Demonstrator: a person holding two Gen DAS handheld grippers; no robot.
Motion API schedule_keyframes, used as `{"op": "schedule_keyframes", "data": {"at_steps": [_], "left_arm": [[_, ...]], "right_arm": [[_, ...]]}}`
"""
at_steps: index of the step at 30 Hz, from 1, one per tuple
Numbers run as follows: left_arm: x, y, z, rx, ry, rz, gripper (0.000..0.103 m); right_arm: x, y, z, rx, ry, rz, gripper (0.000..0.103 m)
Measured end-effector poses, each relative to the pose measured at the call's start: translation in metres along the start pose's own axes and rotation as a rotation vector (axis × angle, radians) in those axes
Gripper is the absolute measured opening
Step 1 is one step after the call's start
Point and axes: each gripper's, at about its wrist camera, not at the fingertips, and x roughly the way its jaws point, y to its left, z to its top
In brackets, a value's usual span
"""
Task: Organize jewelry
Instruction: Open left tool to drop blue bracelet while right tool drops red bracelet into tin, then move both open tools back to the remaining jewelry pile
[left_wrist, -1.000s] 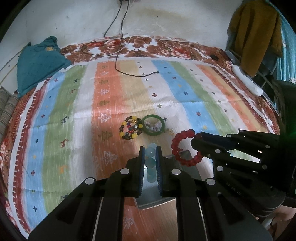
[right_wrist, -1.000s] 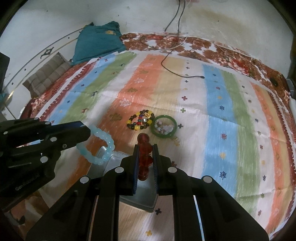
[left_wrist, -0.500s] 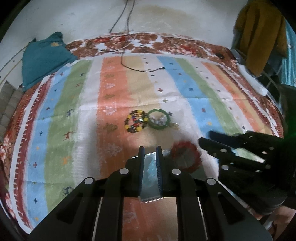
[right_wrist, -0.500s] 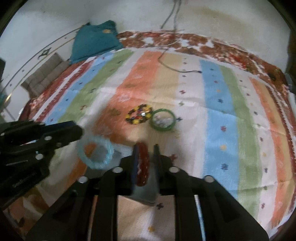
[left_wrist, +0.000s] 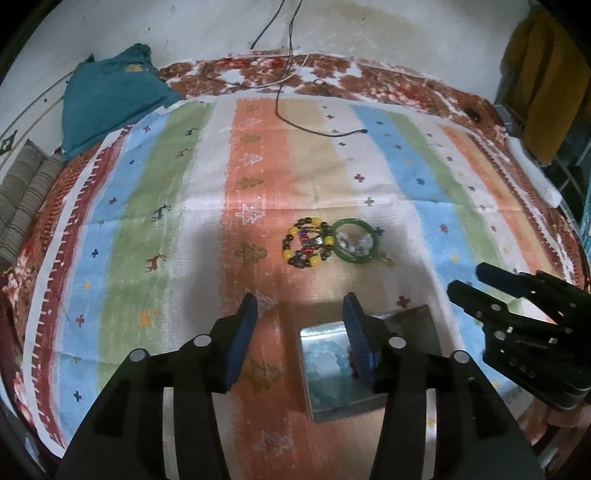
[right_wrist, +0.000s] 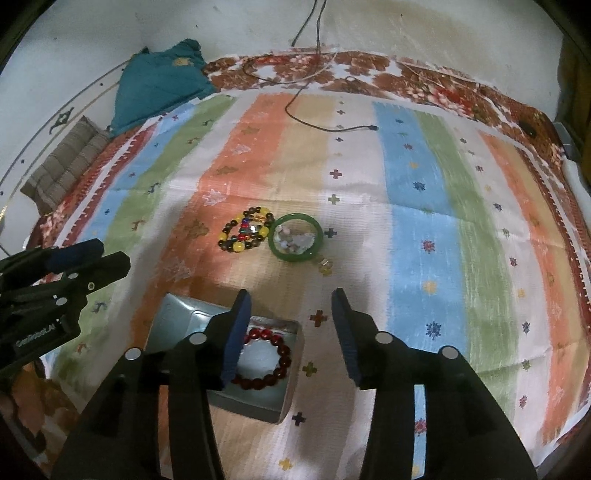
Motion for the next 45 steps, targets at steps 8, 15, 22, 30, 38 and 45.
{"op": "schedule_keyframes", "data": {"at_steps": [8, 15, 22, 30, 38, 45], "left_arm": [[0.026, 0.003, 0.015, 0.024, 0.041, 0.069, 0.056], [0.047, 0.008, 0.029, 0.032, 0.073, 0.083, 0.057], [0.071, 0.013, 0.038, 0.032, 0.112, 0.108, 0.057], [0.086, 0.016, 0.047, 0.034, 0.128, 0.108, 0.057], [0.103, 0.018, 0.054, 0.044, 0.147, 0.123, 0.057], [0.117, 0.017, 0.058, 0.056, 0.166, 0.130, 0.057]], "right_arm": [[0.021, -0.008, 0.015, 0.006, 0.032, -0.028, 0.059], [0.034, -0.005, 0.023, -0.004, 0.052, -0.006, 0.067], [0.056, -0.005, 0.032, -0.009, 0.083, -0.009, 0.067], [0.074, -0.010, 0.041, 0.006, 0.103, -0.012, 0.067], [0.087, -0.017, 0.051, 0.025, 0.105, -0.022, 0.067], [0.104, -0.023, 0.057, 0.045, 0.125, -0.028, 0.067]]}}
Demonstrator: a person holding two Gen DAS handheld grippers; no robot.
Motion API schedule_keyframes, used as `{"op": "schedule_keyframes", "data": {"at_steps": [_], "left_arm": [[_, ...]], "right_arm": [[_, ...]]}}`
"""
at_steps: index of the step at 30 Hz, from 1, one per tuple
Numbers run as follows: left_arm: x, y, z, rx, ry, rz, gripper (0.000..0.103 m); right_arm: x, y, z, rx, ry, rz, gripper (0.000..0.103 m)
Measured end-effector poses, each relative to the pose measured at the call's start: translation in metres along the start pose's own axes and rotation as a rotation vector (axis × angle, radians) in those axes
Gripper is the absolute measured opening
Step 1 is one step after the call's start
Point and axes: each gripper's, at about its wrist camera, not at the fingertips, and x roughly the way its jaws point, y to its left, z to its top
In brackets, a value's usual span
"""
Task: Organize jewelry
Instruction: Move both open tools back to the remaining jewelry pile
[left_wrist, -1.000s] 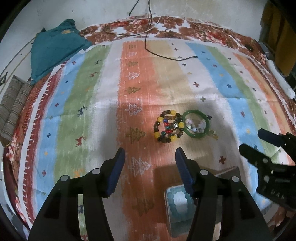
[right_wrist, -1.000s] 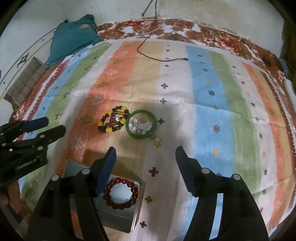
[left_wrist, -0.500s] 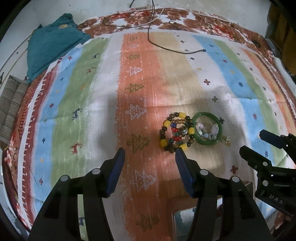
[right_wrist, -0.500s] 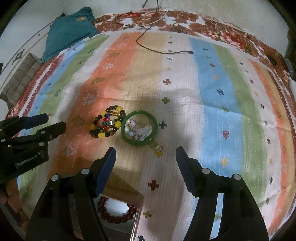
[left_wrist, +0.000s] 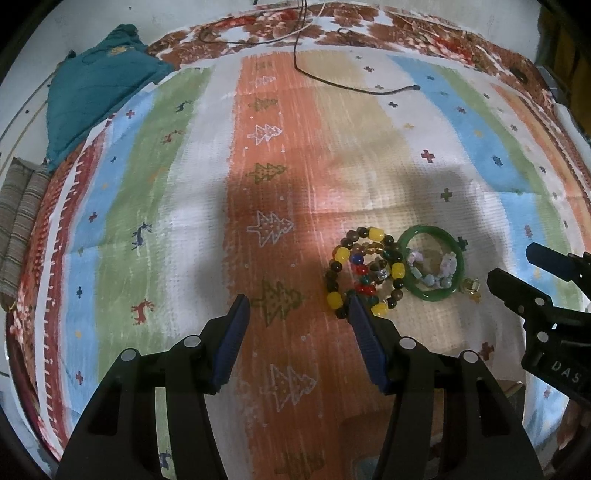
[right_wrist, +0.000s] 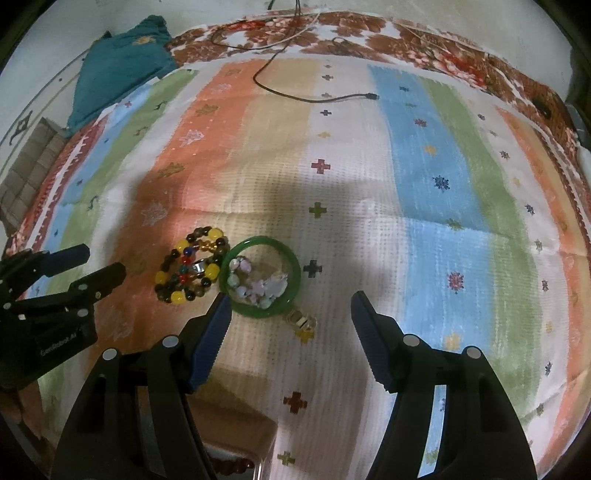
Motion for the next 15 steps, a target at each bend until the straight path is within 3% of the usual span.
{"op": "schedule_keyframes", "data": {"at_steps": [15], "left_arm": [[0.023, 0.001, 0.012, 0.016, 0.009, -0.005, 0.057]], "right_arm": [[0.024, -0.003, 0.013, -0.006, 0.037, -0.017, 0.067]]}}
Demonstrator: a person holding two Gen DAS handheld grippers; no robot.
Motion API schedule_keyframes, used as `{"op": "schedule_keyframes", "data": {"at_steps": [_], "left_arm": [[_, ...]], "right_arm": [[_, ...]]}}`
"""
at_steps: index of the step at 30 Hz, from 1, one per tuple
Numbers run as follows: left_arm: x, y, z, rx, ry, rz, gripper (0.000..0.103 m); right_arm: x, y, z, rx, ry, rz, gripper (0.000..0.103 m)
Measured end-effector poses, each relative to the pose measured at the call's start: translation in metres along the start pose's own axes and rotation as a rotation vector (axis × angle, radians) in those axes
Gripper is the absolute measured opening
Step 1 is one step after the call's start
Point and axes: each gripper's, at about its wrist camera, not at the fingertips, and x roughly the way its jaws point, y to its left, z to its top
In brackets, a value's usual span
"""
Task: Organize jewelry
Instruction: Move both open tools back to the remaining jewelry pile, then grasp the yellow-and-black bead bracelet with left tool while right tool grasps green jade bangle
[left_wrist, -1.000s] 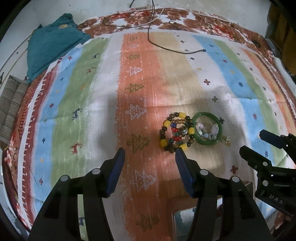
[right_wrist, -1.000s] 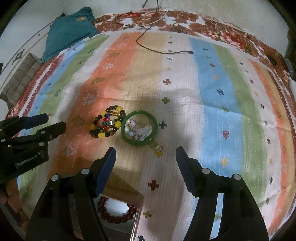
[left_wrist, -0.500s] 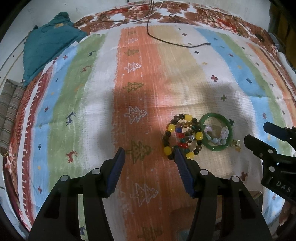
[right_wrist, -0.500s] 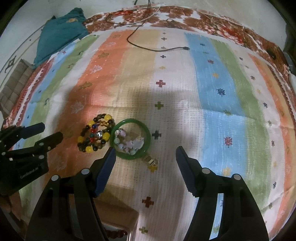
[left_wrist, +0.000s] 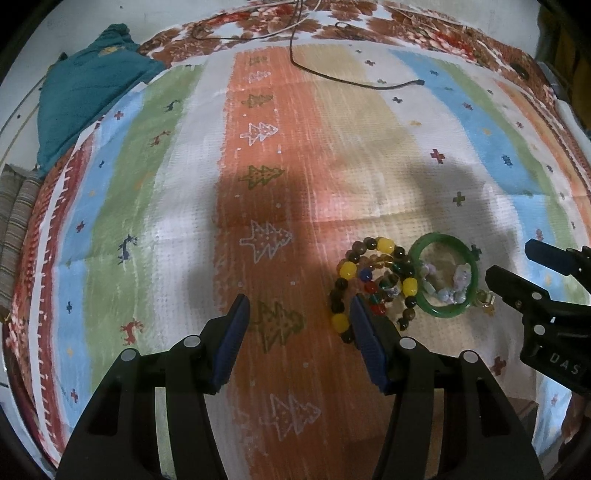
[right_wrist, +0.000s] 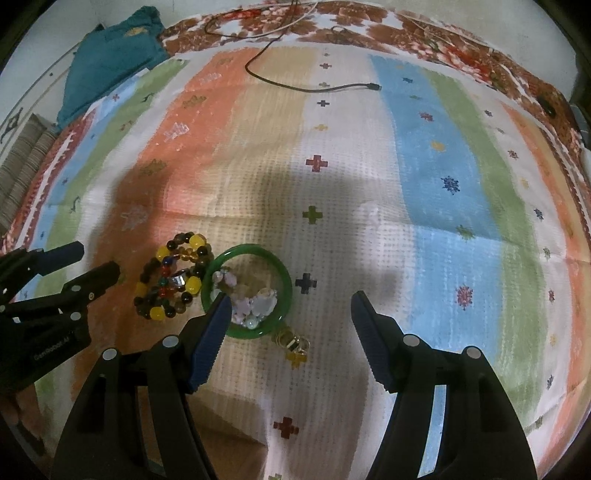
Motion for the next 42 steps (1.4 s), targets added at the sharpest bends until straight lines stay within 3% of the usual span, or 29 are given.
{"op": "schedule_keyframes", "data": {"at_steps": [13, 22, 33, 37, 40, 42], "left_arm": [[0.031, 0.003, 0.006, 0.019, 0.046, 0.005, 0.057], [0.041, -0.002, 0.010, 0.039, 0.053, -0.031, 0.058], [0.052, -0.005, 0.011, 0.051, 0.069, -0.025, 0.057], [0.056, -0.006, 0.013, 0.054, 0.086, -0.040, 0.047], [0.059, -0.006, 0.018, 0.059, 0.094, -0.043, 0.026], [0.059, -0.007, 0.019, 0.056, 0.095, -0.038, 0.012]], "right_arm": [[0.030, -0.001, 0.008, -0.002, 0.046, -0.012, 0.067], [0.042, -0.001, 0.010, -0.010, 0.062, -0.016, 0.067], [0.054, 0.007, 0.015, -0.066, 0.064, -0.056, 0.053], [0.058, 0.010, 0.016, -0.086, 0.059, -0.050, 0.043], [0.058, 0.011, 0.016, -0.096, 0.056, -0.038, 0.032], [0.058, 0.011, 0.016, -0.096, 0.049, -0.019, 0.012]]}}
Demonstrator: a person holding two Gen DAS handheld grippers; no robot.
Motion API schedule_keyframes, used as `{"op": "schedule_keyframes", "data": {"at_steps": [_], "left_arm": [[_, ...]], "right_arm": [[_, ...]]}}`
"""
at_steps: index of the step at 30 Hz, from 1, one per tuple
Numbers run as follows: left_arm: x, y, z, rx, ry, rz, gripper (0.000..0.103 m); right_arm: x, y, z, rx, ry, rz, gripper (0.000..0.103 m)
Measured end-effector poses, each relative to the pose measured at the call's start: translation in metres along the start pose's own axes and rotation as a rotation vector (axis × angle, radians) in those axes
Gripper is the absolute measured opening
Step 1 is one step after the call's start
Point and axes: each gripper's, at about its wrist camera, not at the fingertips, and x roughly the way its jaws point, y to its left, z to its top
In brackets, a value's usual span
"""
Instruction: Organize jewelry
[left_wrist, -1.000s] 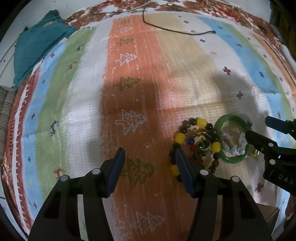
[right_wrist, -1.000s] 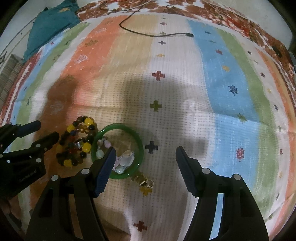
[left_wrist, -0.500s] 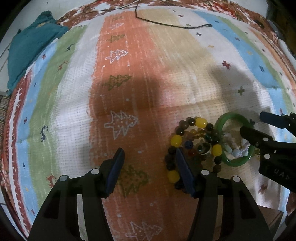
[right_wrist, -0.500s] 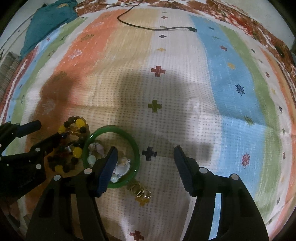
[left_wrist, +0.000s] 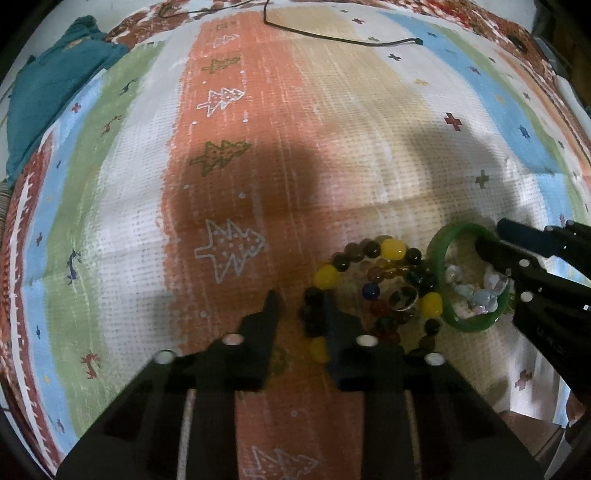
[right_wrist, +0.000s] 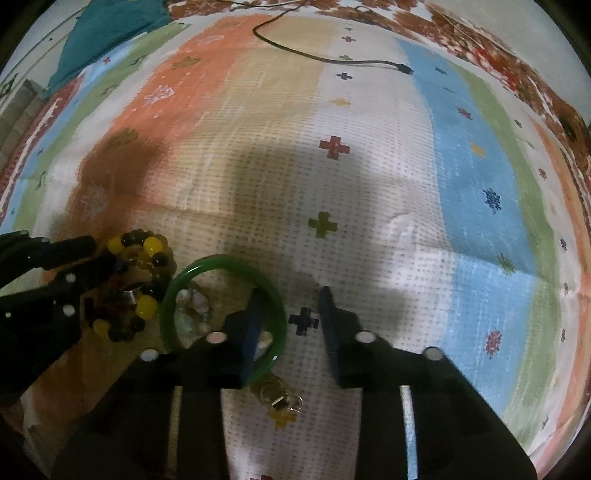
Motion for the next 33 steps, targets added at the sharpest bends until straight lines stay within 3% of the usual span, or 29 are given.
{"op": "schedule_keyframes", "data": {"at_steps": [13, 33], "left_arm": [[-0.038, 0.004, 0.000, -0.057, -0.048, -0.041, 0.009], [-0.100, -0.006, -0.015, -0.030, -0.159, -0.076, 0.009]], "right_arm": [[-0.029, 0.003, -0.005, -0.024, -0.040, 0.008, 0.008], [-0.072, -0.001, -0.022, 0.006, -0.098, -0.010, 0.008]]}}
